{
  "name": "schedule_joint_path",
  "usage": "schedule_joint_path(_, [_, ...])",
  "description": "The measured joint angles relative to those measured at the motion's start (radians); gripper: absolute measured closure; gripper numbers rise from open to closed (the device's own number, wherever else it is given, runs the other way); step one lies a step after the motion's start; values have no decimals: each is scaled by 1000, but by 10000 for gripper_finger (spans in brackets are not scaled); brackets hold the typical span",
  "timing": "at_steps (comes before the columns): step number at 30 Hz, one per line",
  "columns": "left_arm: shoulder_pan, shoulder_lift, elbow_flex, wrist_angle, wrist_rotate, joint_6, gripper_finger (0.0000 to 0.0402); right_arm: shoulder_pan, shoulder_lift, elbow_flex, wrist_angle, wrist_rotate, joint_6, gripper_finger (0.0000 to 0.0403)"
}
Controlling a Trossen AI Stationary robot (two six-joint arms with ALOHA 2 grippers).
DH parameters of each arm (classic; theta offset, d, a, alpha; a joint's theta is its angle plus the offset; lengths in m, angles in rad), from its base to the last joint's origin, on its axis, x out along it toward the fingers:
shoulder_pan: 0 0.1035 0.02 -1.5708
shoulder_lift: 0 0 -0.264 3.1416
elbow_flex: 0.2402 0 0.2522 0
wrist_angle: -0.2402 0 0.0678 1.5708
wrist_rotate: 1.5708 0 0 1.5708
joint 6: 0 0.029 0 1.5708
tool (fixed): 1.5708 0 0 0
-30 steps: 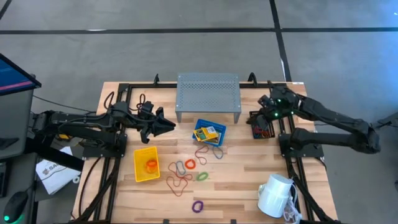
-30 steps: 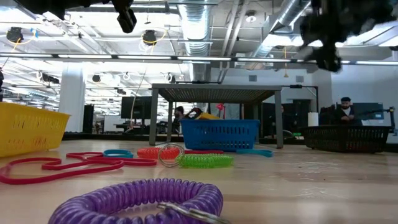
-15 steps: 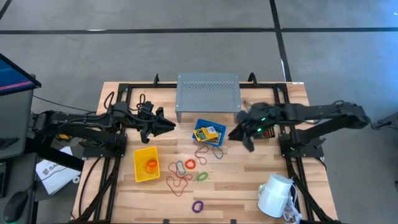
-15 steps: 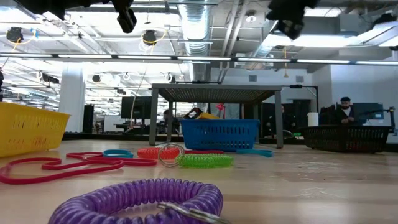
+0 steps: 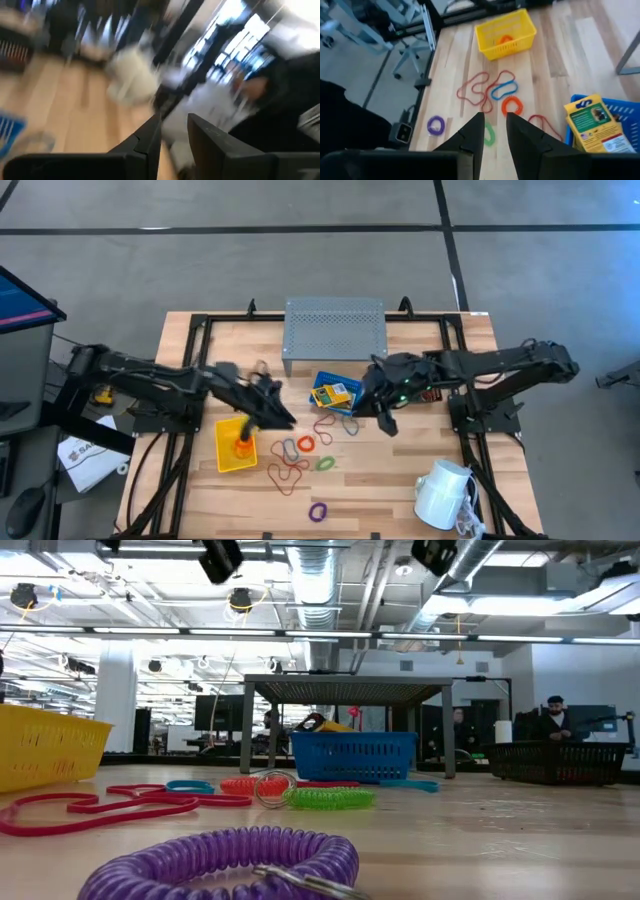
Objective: Pick & Place Office Desk Supplies
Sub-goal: Put the green spring keychain into the yellow bin
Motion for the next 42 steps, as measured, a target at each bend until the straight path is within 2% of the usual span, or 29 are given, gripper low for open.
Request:
schedule_joint_path(6, [-42, 233, 209, -383, -4, 81, 312, -18, -82, 0, -42, 4, 28, 324])
schedule_joint_path(11, [-42, 376, 309, -487, -5, 126, 312, -14, -149, 0, -66, 52, 38, 324])
schedule_joint_path(18, [-70, 539, 355, -499, -11, 124, 312, -14, -220, 0, -145, 105, 38, 324])
schedule_joint_path(25, [-142, 673, 418, -488, -129, 174, 331, -17, -240, 0, -215, 108, 12, 324])
schedule_joint_path(30, [-162, 753, 466, -489, -175, 188, 341, -9, -239, 0, -266, 108, -21, 324])
schedule_joint_path(37, [-189, 836, 507, -495, -195, 189, 339, 6, -239, 0, -288, 108, -69, 324])
schedule_joint_path(42, [-201, 840, 514, -496, -195, 185, 335, 6, -241, 0, -295, 106, -74, 324])
